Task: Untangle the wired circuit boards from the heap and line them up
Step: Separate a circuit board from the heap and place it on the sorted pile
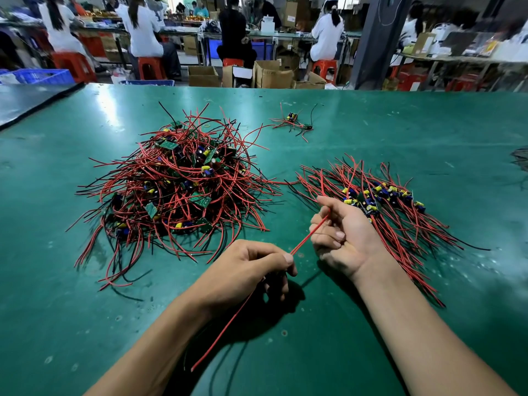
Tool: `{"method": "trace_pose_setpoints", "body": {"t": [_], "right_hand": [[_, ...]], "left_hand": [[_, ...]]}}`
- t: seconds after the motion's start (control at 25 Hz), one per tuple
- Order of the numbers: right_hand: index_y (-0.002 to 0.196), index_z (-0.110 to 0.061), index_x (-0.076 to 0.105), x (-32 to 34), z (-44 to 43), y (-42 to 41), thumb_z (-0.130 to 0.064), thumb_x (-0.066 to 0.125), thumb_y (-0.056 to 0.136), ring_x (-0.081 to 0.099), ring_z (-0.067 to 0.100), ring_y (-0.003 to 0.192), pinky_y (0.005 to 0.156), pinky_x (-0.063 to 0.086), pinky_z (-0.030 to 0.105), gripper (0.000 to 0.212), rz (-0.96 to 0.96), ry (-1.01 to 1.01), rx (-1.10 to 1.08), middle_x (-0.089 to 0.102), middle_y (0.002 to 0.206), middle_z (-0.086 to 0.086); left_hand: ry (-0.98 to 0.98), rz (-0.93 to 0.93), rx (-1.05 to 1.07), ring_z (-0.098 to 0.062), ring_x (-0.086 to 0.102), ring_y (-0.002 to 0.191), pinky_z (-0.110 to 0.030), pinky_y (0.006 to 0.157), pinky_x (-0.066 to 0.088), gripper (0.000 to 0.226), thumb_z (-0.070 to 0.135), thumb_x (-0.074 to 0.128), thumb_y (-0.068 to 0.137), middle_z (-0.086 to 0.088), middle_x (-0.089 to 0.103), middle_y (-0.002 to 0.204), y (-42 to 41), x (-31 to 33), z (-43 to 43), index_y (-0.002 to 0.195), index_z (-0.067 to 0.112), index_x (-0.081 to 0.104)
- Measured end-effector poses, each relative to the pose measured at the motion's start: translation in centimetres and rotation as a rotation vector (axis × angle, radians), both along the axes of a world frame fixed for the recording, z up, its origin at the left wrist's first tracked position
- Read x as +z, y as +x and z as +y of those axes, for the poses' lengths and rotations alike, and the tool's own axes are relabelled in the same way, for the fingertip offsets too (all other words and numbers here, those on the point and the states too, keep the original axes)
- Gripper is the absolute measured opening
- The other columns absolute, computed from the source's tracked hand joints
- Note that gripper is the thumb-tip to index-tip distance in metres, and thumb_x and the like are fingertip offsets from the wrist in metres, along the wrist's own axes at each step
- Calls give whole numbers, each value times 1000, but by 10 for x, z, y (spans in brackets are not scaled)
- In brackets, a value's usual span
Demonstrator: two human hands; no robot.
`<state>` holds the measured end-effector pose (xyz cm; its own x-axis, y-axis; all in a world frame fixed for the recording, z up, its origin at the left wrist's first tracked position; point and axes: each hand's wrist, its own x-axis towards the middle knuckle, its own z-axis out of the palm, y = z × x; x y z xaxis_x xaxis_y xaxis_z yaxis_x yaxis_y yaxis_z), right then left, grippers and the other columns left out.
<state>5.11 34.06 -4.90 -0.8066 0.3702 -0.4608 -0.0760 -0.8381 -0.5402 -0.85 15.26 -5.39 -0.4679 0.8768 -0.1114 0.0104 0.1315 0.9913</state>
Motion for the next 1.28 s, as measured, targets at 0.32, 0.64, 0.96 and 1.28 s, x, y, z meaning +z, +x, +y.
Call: {"method": "trace_pose_setpoints", "body": {"t": [0.32, 0.64, 0.96, 1.28], "right_hand": [[85, -9, 70, -8, -17, -5, -68, 61, 77, 32, 5, 39, 33, 25, 17, 60, -65, 414, -9, 46, 62, -4], [77, -14, 75, -23, -48, 4, -33, 78, 85, 47, -2, 53, 53, 38, 21, 21, 2, 1597, 263, 62, 58, -11], [74, -12, 63, -17, -64, 2, -44, 58, 95, 44, 7, 54, 50, 34, 24, 38, 140, 1419, 33, 52, 61, -5], [61, -22, 71, 4, -48, 9, -35, 67, 85, 45, 7, 55, 54, 29, 21, 27, 226, 593, 456, 56, 59, -7]], "left_hand": [[123, -247, 174, -25, 66, 56, -25, 52, 52, 20, 16, 57, 94, -19, 70, 72, 2, -3, 2, 81, 6, 69], [447, -218, 524, -24, 71, 99, -37, 76, 51, 11, 24, 55, 95, -12, 76, 90, -16, 3, 4, 86, 17, 54], [440, -258, 633, -15, 66, 71, -24, 64, 55, 12, 31, 76, 69, -6, 73, 81, -14, 5, -1, 76, 21, 76], [245, -658, 212, -15, 63, 51, -24, 52, 55, 24, 36, 70, 72, -8, 69, 69, -18, 8, -2, 80, 14, 74]]}}
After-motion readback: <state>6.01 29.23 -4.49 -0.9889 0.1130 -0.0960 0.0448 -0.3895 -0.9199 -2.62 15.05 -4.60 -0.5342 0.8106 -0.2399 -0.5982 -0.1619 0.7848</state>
